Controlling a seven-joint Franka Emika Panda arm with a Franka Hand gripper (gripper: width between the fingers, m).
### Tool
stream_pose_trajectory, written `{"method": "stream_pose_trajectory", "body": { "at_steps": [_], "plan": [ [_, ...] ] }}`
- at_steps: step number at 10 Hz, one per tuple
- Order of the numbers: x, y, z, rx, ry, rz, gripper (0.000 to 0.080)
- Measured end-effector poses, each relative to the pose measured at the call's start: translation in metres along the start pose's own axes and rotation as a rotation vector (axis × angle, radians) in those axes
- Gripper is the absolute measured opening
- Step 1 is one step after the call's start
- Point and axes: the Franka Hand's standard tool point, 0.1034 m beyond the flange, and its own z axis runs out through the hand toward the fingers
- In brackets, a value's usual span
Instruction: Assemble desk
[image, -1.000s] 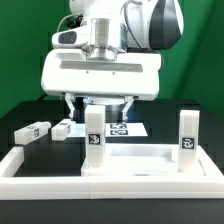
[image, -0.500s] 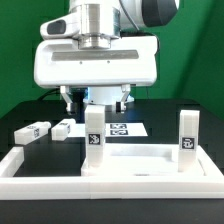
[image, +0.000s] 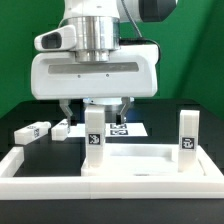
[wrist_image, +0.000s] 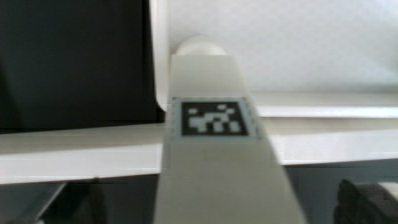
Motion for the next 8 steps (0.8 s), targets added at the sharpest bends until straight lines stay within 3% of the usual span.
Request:
{"method": "stream_pose_trajectory", "body": {
  "at_steps": [2,3,4,6,8],
  "plan": [
    [0.0039,-0.0014,-0.0019,-0.007,-0.012,-0.008,0.0648],
    [0.0034,-0.0009,-0.0013,-0.007,-0.013,-0.007,0.0524],
    [0.0034,-0.0004,-0.0013,-0.007,-0.013,0.004,0.0524],
    [0.0035,-0.0003,-0.0014,-0.007,-0.012,0.061,0.0288],
    [0.0035,-0.0003,-0.0014,-0.008,-0.011,0.199,0.0288]
  ]
}}
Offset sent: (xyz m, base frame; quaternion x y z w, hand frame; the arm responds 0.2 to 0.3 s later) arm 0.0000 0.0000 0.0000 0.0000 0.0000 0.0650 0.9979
